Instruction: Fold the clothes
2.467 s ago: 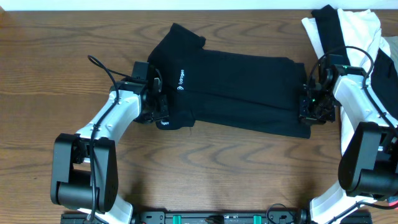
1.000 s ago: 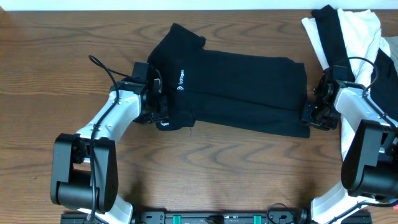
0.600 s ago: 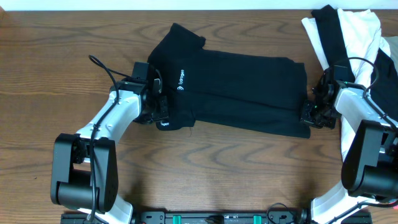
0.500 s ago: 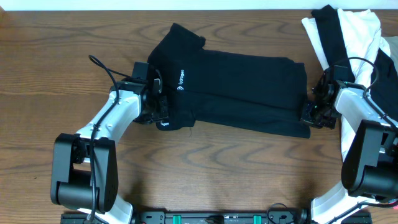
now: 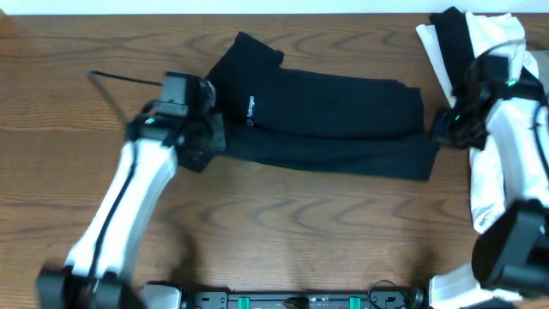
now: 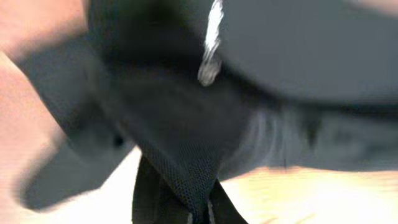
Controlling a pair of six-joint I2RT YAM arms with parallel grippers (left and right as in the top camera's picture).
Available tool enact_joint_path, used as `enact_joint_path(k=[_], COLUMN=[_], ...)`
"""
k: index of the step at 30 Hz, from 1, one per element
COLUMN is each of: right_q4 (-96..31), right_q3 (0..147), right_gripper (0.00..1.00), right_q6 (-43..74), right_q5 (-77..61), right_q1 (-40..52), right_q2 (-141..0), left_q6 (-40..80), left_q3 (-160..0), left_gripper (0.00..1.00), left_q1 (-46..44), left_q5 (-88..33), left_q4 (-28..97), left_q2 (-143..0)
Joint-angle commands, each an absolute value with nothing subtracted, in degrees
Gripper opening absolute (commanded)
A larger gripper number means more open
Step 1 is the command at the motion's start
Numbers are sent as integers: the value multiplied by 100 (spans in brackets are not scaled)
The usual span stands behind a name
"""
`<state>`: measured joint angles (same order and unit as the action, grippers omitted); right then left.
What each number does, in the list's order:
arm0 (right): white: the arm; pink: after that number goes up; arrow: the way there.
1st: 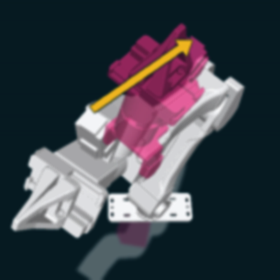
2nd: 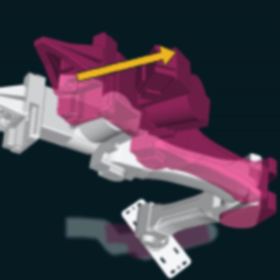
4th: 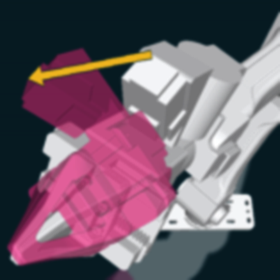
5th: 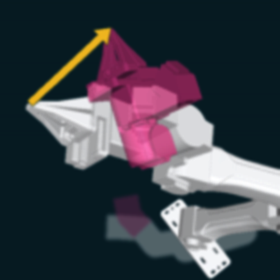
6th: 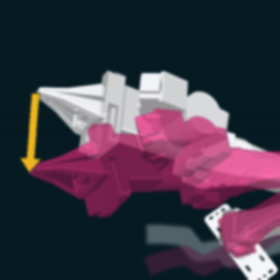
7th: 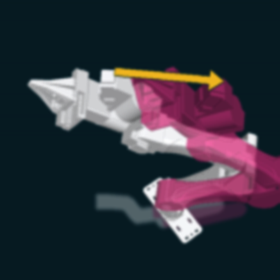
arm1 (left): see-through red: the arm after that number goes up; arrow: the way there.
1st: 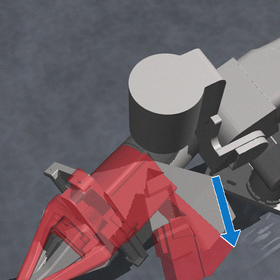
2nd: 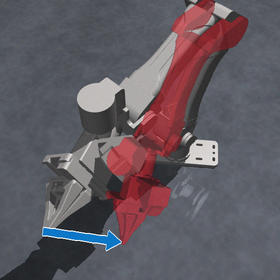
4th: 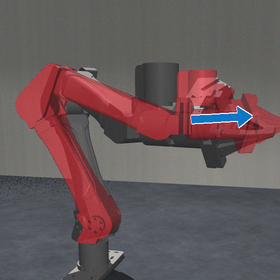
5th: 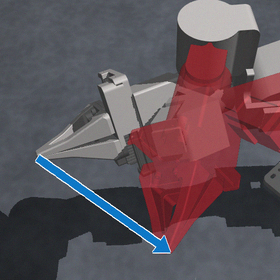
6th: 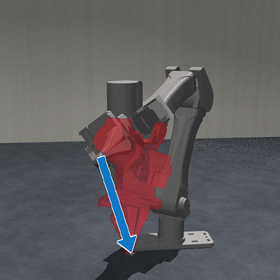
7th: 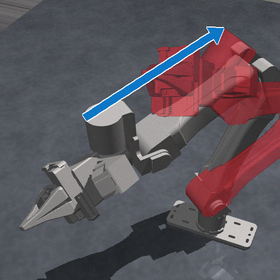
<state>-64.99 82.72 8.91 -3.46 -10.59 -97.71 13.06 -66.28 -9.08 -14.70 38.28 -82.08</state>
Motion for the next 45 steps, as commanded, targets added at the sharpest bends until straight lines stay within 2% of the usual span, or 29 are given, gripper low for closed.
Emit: enact_joint_path(k=[1, 8, 14, 27, 33, 39, 42, 45], right_q4=[-6792, -7522, -7911, -8145, -8165, -8289, -8123, -7605], right_q3=[8962, 10022, 10739, 12223, 12221, 12219, 12219, 12219], right_gripper=[1, 1, 1, 1, 1, 1, 1, 1], right_q6=[803, 731, 607, 506, 506, 506, 506, 506], right_q5=[-325, -311, -281, -130, -165, -515, -519, -523], right_q1=[-1149, -1302, -1435, -1660, -1647, -1621, -1533, -1372], right_q2=[-9233, -8508, -7970, -7491, -8031, -9135, -9714, -10287], left_q6=[1208, 1260, 1411, 1531, 1531, 1531, 1531, 1529], left_q3=[-6976, -7216, -7620, -9177, -9174, -9174, -9174, -9177], left_gripper=[6, 6, 6, 6, 6, 6, 6, 6], left_q1=[-674, 16, 169, 169, 169, 169, 169, 169], left_q5=[-1409, -1391, -1396, -1391, -1391, -1393, -1411, -1726], left_q4=[3758, 3500, 3503, 3511, 3798, 3972, 3599, 2644], left_q2=[-7363, -5833, -4960, -4578, -5046, -6414, -7334, -8366])
